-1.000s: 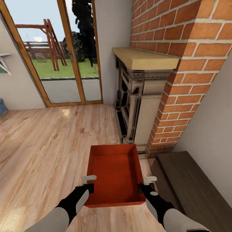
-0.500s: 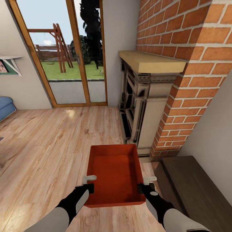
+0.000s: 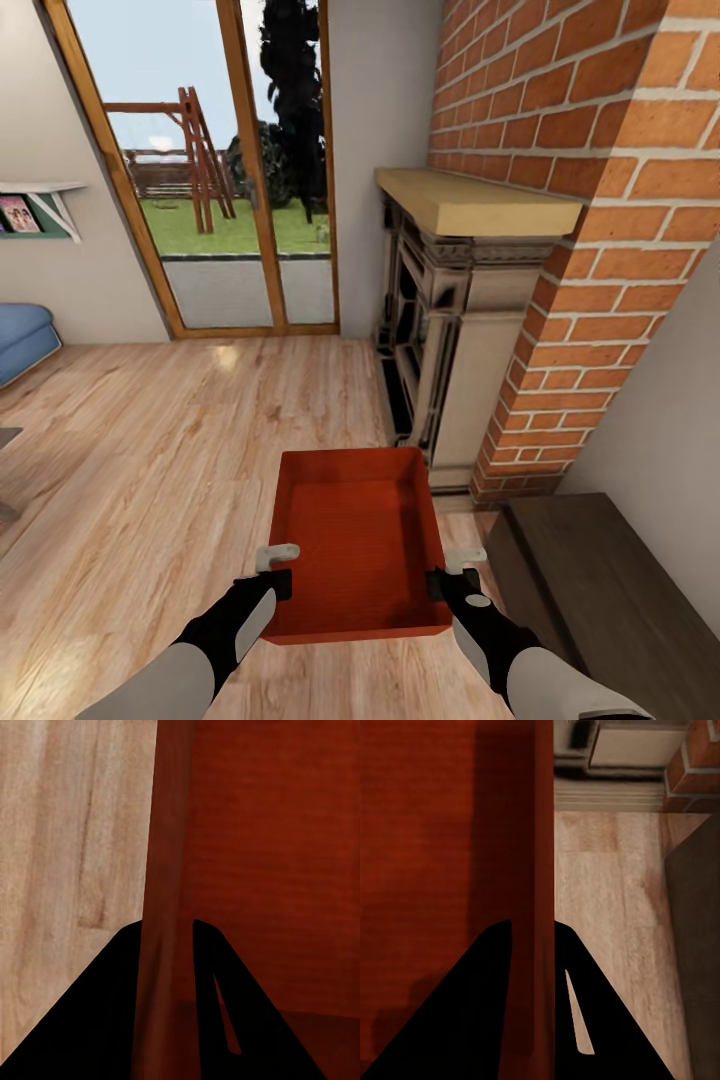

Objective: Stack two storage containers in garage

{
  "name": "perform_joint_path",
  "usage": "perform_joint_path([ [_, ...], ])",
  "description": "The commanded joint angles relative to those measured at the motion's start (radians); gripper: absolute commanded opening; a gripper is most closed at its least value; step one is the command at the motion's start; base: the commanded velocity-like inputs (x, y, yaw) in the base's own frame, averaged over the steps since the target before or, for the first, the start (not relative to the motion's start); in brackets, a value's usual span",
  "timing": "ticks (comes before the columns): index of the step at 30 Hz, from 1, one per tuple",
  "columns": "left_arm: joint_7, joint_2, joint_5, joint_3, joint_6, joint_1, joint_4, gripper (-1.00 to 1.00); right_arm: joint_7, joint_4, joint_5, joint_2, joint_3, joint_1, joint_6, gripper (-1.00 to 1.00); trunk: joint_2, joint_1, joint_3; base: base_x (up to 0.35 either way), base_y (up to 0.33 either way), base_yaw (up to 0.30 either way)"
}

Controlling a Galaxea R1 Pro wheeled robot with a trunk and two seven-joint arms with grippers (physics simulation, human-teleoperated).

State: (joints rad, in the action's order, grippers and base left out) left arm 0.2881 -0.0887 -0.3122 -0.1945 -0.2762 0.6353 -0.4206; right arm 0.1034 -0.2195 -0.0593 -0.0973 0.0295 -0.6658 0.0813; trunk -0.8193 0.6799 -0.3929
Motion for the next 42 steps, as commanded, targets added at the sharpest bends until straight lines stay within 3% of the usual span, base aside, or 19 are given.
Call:
perform_joint_path([
  [1,0.04,0.004,0.025,0.027,0.024,0.001,-0.005,-1.0,0.007,0.003,-0.004,0.001,-0.011,0.0,0.003,-1.0,-0.001,0.0,0.0,0.0,0.0,0.017],
  [42,0.04,0.004,0.025,0.027,0.024,0.001,-0.005,-1.0,0.007,0.003,-0.004,0.001,-0.011,0.0,0.003,-1.0,-0.001,0.0,0.063,0.0,0.0,0.0],
])
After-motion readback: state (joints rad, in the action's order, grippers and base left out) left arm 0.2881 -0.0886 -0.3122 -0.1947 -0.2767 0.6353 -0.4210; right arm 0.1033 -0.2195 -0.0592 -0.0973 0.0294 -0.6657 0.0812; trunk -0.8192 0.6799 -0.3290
